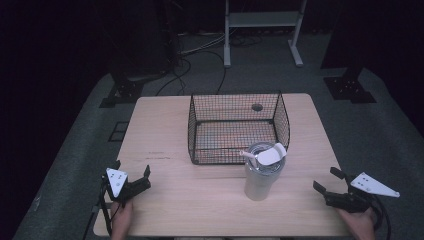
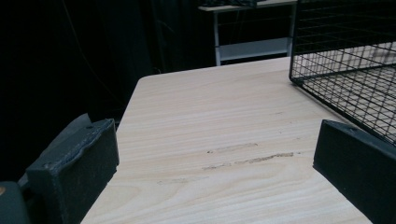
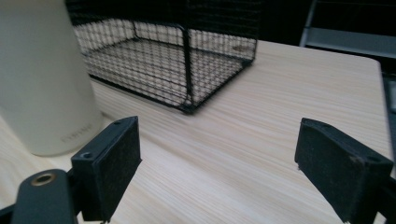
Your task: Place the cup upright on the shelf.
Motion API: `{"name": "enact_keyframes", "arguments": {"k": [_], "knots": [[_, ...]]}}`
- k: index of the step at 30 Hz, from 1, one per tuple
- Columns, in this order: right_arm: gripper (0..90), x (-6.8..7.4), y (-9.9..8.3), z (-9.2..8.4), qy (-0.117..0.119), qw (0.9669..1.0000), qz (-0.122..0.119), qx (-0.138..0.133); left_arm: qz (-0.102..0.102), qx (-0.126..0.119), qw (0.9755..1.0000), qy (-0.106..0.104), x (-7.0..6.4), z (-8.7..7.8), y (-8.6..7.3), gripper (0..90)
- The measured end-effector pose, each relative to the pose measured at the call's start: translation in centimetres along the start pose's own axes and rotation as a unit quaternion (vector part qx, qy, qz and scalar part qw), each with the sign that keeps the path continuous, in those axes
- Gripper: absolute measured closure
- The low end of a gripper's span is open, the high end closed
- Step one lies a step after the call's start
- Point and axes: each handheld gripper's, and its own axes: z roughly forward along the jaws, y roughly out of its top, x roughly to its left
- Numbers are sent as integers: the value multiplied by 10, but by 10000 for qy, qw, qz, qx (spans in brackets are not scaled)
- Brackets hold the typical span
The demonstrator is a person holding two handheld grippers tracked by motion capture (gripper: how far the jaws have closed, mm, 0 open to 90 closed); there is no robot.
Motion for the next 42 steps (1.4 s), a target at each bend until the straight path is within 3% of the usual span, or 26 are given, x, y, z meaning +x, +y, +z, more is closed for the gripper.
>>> {"name": "enact_keyframes", "arguments": {"k": [9,18,28,32,42], "knots": [[132,13,15,6,334,9992,-232,57,13,-22,10000,-91,0,0,0,0],[132,33,40,14,709,9948,-721,153,20,0,9999,-125,0,-1,0,0],[132,47,45,20,1072,9900,-900,188,-2,8,9999,-132,1,-1,0,0],[132,52,46,23,1275,9881,-858,114,-20,4,9999,-134,1,0,0,0],[131,73,50,38,1775,9795,-949,96,-42,-3,9999,-166,2,-1,0,0]]}}
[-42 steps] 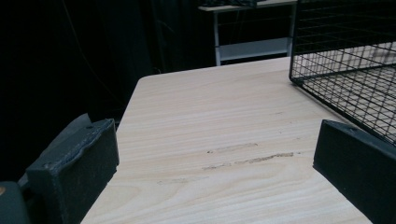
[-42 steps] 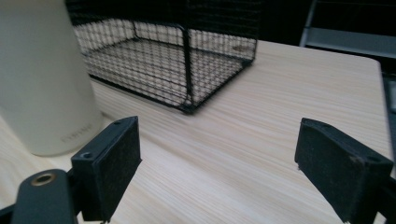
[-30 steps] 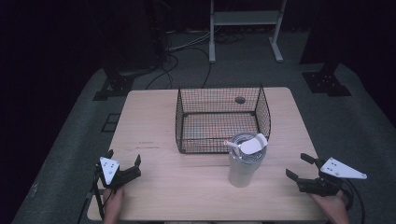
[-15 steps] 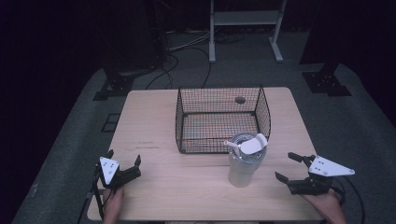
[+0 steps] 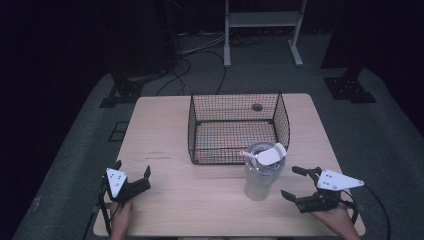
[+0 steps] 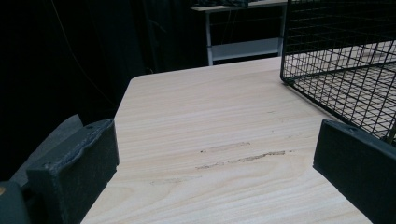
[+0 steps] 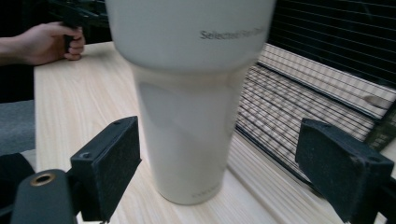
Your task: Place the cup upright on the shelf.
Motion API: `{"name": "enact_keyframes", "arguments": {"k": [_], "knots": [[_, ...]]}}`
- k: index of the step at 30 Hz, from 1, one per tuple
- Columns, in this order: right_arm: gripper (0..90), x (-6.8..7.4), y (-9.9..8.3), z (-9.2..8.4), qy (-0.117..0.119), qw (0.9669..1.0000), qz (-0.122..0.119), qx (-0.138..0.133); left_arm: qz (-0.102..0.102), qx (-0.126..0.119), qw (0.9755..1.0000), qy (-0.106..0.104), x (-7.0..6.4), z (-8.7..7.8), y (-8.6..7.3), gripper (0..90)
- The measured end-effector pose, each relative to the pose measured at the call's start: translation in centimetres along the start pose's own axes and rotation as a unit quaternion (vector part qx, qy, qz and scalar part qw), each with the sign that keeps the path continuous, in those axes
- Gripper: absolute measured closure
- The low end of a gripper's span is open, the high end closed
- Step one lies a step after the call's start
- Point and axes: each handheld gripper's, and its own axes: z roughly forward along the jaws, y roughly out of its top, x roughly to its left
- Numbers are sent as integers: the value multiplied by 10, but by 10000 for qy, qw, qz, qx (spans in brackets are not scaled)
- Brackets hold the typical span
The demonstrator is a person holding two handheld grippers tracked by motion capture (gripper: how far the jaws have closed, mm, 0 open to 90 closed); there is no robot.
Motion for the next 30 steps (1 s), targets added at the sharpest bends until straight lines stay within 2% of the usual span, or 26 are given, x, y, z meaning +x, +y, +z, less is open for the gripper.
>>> {"name": "enact_keyframes", "arguments": {"k": [2,5,6,7,8,14,16,18,21,24,30], "knots": [[130,1,0,2,44,10000,17,9,1,0,10000,-1,0,0,0,0],[131,3,4,8,329,9993,117,-115,-33,-4,10000,0,1,0,0,0],[130,5,8,13,435,9990,50,-87,-130,-45,9999,4,2,-1,0,0],[130,5,8,13,435,9990,50,-87,-130,-45,9999,4,2,-1,0,0],[130,4,11,18,562,9983,66,-110,-225,-50,9997,6,4,-1,0,0],[130,1,11,27,428,9990,80,84,-433,-95,9990,-43,9,-2,-1,0],[130,0,10,33,497,9986,124,113,-568,-97,9983,-56,12,-2,-1,0],[130,0,10,37,521,9985,146,100,-608,-112,9981,-72,13,-2,-1,0],[129,1,13,44,555,9984,31,77,-584,-110,9982,-82,12,-2,-1,0],[125,-1,12,50,558,9984,70,91,-554,-120,9983,-126,11,-2,-1,0],[91,-1,10,58,603,9981,141,-45,-554,-121,9983,-129,11,-2,-1,0]]}}
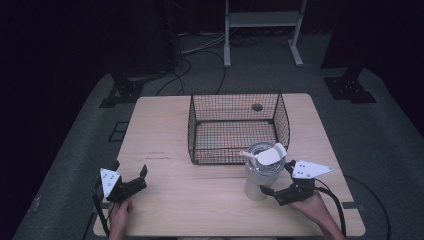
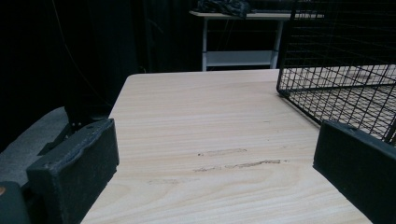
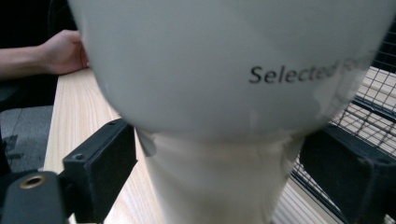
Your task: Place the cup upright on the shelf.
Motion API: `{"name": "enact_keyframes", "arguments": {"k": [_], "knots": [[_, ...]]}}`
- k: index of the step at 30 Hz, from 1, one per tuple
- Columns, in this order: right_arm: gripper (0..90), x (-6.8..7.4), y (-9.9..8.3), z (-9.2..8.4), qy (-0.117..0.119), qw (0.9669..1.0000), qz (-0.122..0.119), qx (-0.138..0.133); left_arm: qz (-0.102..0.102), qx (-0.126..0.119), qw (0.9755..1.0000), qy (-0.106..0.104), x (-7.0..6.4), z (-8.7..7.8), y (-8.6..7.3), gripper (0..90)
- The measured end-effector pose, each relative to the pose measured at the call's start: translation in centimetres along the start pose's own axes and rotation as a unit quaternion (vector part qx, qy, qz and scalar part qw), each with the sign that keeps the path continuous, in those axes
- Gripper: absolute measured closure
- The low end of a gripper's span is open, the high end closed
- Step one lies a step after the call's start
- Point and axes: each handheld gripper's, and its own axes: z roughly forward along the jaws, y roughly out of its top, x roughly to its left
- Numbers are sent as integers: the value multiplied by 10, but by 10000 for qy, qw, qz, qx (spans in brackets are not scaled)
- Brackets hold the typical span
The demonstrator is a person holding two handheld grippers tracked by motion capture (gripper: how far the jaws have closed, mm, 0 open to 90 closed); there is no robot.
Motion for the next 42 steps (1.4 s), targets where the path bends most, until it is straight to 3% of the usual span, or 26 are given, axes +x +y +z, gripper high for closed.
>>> {"name": "enact_keyframes", "arguments": {"k": [6,23,29,42], "knots": [[62,0,-2,11,58,9995,171,-257,-27,11,10000,-31,1,0,0,0],[24,3,-1,25,-62,9973,136,-721,108,11,9999,-77,-2,1,0,0],[47,5,-2,24,-182,9976,-41,-670,116,8,9999,-85,-2,0,0,0],[54,6,0,23,-222,9981,-88,-576,118,-34,9999,-107,-1,0,0,0]]}}
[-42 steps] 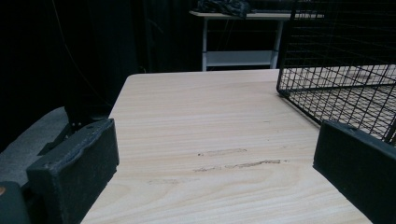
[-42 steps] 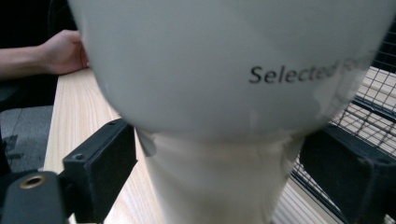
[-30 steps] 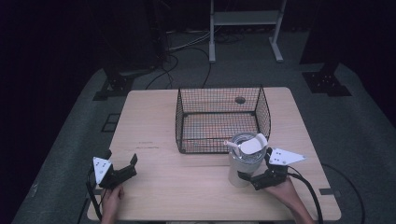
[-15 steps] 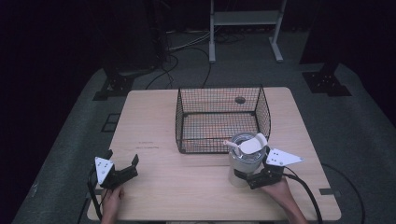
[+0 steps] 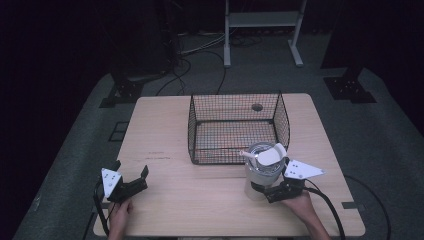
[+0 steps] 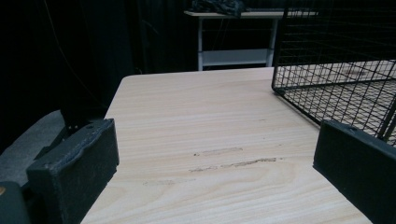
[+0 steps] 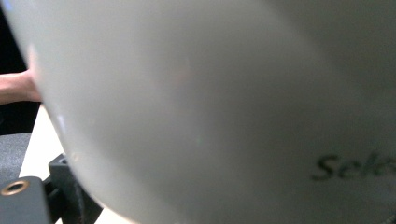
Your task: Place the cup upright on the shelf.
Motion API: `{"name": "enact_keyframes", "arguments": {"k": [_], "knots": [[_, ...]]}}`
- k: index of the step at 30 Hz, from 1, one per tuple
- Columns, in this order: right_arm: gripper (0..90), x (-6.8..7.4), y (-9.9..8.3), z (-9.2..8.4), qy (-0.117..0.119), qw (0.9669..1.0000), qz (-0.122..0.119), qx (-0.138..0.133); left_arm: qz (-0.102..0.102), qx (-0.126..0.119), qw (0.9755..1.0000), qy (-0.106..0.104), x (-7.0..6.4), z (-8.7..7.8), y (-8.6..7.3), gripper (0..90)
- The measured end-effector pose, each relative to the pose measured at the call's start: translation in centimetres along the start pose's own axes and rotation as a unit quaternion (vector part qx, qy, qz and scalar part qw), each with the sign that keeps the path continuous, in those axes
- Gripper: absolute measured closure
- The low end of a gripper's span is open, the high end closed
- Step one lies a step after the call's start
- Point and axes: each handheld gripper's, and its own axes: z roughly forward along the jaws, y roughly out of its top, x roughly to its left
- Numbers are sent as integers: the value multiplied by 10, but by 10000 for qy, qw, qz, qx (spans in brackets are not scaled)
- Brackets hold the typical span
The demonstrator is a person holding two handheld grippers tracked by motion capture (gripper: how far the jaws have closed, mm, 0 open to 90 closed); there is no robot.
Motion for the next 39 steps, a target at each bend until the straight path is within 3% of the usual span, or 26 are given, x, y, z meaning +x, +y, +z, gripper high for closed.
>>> {"name": "enact_keyframes", "arguments": {"k": [12,15,17,39], "knots": [[56,-9,23,-7,-9,9997,-246,38,-23,8,10000,10,1,0,0,0],[56,-12,27,-7,20,9997,-223,43,-30,7,10000,8,1,0,0,0],[56,-16,31,-7,68,9998,-125,-125,-37,7,10000,14,1,0,0,0],[57,-40,114,-2,264,9984,-284,-401,-92,-6,10000,35,2,1,0,0]]}}
